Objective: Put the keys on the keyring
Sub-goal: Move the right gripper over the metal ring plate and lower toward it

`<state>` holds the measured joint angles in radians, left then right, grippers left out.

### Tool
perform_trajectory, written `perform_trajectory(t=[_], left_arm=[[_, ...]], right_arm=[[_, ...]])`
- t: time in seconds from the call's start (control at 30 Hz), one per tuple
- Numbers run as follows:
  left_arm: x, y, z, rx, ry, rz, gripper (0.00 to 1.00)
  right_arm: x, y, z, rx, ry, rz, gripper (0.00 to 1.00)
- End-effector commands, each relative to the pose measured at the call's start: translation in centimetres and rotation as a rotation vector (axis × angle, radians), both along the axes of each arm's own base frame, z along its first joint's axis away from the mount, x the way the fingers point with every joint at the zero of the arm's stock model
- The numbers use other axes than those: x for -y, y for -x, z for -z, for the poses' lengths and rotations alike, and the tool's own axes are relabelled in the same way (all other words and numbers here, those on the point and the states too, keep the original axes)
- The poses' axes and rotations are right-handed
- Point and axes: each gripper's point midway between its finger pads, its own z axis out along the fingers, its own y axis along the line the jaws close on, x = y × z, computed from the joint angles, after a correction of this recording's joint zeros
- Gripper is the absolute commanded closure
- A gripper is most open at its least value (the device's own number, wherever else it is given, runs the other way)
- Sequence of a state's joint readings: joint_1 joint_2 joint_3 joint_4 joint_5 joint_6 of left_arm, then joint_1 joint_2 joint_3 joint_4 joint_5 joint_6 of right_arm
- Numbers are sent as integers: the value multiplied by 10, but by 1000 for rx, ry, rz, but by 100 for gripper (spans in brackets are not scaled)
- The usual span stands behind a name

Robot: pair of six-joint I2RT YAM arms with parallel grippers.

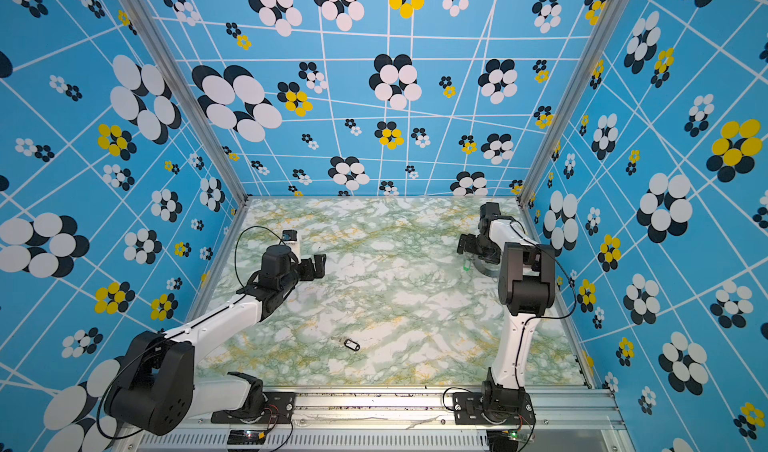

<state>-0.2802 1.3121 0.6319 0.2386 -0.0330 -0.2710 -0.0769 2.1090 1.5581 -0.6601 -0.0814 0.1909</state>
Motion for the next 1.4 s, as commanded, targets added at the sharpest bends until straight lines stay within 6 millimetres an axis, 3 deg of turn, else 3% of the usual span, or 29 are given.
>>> perform_trajectory(t=[0.0, 0.17, 0.5, 0.53, 0.87, 1.07, 1.23, 1.33, 1.37], left_arm=[[2, 6, 1, -11, 14, 4, 1], [1, 9, 2, -14, 23, 1, 1], [1, 18, 4, -15, 44, 6, 1], [2, 19, 4, -15, 46, 9, 1], [3, 28, 0, -16, 66, 23, 1], [2, 36, 2, -27, 68, 24, 1], [0, 40, 8, -41, 63, 21, 1], [0, 42, 11, -48, 61, 23, 1], [0, 42, 11, -50, 59, 25, 1]], right_arm=[[-25, 22, 14, -98, -80, -45, 1], [-46, 32, 20, -141, -87, -101, 1], [-94, 51, 9, -178, -75, -230, 1], [-113, 57, 11, -189, -74, -277, 1], [-211, 89, 9, -206, -86, -475, 1], [-276, 127, 20, -233, -81, -624, 1], [-318, 162, 23, -254, -58, -760, 1], [-328, 181, 36, -299, -27, -815, 1], [-338, 177, 27, -271, -32, -834, 1]])
